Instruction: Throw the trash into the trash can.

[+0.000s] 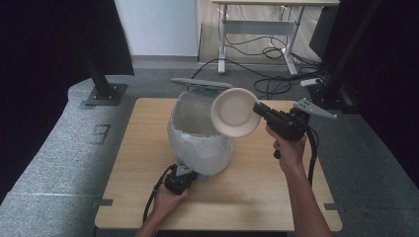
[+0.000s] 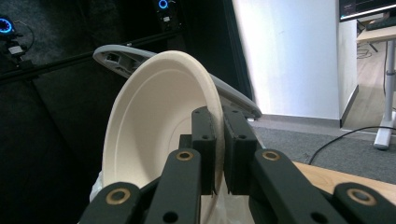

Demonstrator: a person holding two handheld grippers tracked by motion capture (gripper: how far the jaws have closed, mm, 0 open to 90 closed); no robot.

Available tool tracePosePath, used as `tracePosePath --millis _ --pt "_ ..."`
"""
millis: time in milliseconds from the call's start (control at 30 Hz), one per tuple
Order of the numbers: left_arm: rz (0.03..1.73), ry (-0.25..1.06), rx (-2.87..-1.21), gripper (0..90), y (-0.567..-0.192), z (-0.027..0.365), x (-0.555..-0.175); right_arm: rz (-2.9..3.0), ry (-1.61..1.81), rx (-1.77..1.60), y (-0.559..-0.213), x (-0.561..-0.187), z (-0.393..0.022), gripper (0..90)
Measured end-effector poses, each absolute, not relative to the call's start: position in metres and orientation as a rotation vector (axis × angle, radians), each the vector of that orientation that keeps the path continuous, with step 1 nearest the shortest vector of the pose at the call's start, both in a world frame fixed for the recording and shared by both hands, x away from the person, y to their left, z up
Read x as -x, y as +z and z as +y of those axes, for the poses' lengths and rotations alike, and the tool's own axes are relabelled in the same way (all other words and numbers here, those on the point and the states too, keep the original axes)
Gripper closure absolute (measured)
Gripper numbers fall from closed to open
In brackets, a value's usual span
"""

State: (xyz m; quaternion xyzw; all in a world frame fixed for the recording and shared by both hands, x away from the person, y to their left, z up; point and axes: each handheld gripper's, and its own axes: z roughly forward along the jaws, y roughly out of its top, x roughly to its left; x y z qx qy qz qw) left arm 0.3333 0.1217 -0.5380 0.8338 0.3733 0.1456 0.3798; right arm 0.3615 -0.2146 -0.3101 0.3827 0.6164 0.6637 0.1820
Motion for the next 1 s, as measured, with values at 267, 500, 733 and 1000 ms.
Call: tracePosePath --millis 267,500,733,1000 --pt "0.952 0.371 -2.129 90.0 -0.538 0.122 -0.333 1.752 1.878 -1.079 -0.31 -0.366 -0.207 84.1" --pt "0.952 0.371 -2.129 90.0 -0.538 0.122 -0.333 1.763 1.88 -1.079 -0.311 -0.369 -0.201 84.1" --pt "0.952 0.371 -2.129 90.0 -0.538 0.122 -0.333 1.773 1.879 -1.079 -0.31 -0.372 -0.195 84.1" --pt "0.952 0.371 -2.128 90.0 -0.538 0.122 -0.333 1.787 1.881 -1.069 -0.309 -0.375 -0.186 84.1"
